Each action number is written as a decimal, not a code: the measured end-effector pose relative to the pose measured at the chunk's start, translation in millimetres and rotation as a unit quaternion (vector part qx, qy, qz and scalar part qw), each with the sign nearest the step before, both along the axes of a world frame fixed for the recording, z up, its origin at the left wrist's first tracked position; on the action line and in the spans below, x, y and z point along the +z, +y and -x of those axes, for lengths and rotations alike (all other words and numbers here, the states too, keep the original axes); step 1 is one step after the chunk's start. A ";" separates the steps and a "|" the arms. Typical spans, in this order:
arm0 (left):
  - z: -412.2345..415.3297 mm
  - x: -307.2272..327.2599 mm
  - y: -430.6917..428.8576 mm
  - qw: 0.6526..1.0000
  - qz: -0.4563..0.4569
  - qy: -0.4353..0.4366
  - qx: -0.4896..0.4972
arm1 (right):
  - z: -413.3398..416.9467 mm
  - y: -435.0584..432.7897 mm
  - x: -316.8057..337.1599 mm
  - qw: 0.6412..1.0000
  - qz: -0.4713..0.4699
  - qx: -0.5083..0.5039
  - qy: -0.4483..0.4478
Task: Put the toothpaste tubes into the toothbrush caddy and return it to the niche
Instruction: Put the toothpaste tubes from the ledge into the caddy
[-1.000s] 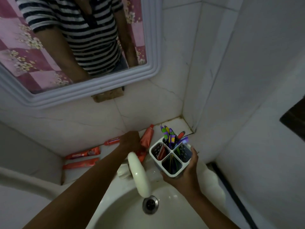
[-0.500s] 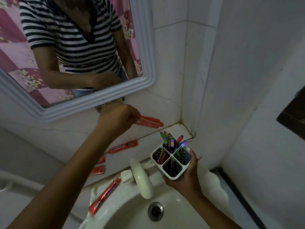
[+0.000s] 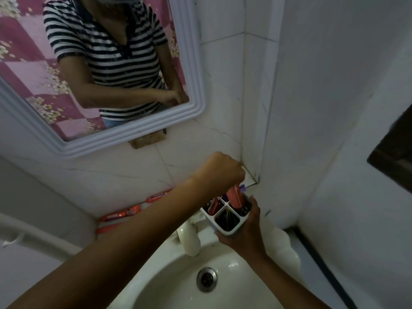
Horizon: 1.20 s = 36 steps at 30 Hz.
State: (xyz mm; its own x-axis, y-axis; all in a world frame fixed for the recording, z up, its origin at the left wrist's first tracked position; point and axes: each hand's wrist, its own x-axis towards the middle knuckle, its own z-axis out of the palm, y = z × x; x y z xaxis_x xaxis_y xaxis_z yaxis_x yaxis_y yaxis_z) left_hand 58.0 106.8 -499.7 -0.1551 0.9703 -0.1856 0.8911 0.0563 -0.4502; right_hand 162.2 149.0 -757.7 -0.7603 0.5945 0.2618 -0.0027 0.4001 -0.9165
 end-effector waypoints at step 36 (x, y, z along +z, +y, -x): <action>151.5 -197.8 -126.0 0.915 -0.039 -0.170 0.363 | -2.2 0.8 -5.9 0.999 0.042 0.017 0.019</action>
State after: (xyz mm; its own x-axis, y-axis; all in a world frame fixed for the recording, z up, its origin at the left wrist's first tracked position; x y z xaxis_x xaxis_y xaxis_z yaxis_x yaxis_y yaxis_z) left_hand -93.6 -19.2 -697.6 -0.7109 0.6465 -0.2768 0.6936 0.7097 -0.1235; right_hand 164.4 149.9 -763.7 -0.7705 0.5903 0.2407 -0.0502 0.3201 -0.9460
